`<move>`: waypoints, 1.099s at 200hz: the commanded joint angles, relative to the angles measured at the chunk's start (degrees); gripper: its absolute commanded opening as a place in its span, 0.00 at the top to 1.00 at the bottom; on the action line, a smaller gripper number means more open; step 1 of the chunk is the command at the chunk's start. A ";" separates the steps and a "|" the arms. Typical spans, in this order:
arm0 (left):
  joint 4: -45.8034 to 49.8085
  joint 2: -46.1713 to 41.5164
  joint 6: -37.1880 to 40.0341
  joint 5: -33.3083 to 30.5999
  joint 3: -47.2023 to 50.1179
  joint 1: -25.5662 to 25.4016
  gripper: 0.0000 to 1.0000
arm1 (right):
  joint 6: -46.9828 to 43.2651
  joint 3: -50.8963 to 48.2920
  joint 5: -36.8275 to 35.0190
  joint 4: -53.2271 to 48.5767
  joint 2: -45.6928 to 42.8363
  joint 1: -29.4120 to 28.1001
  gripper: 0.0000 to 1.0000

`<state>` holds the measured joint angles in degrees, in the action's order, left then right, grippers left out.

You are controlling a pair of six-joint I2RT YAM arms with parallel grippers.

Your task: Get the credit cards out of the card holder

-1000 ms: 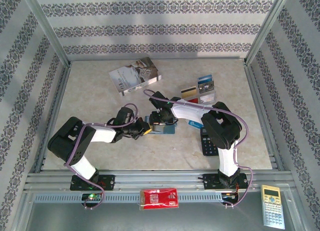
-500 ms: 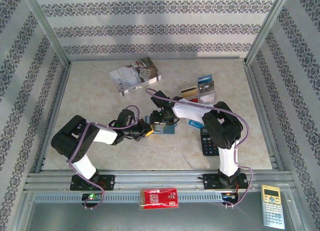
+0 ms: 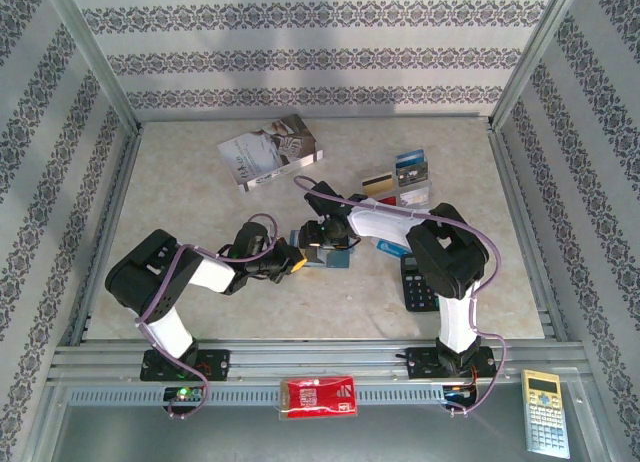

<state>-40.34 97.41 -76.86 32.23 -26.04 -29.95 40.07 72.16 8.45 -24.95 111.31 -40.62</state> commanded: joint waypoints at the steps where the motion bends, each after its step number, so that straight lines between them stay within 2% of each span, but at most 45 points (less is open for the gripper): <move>1: 6.01 2.16 -1.35 -4.84 0.26 -0.32 1.00 | -1.05 -2.57 -2.60 -2.45 -1.82 1.37 0.35; 62: 5.44 3.14 -1.94 -4.07 0.03 -0.31 1.00 | -0.37 -7.82 -3.60 -0.04 -9.21 3.76 0.30; 106: 4.98 0.13 -0.95 -1.96 -1.73 -0.33 1.00 | 0.74 -13.47 -4.76 4.46 -17.87 6.48 0.30; 135: 13.77 -5.29 3.17 -1.56 -5.84 -0.28 0.97 | 1.85 -18.67 -0.59 12.59 -23.48 8.00 0.31; 177: 33.74 -7.79 15.77 -3.65 -15.40 -0.05 0.85 | 8.99 -22.53 10.29 23.76 -20.43 8.43 0.48; 193: 38.40 -6.16 19.66 -4.18 -18.98 0.03 0.83 | 11.55 -23.79 12.00 27.47 -18.79 8.24 0.54; 220: 45.02 -2.37 24.83 -6.03 -24.47 0.12 0.82 | 12.97 -24.03 12.02 27.85 -16.20 7.78 0.64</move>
<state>-7.18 91.74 -60.51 28.64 -46.81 -29.93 49.58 48.97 17.93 -1.41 93.12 -32.40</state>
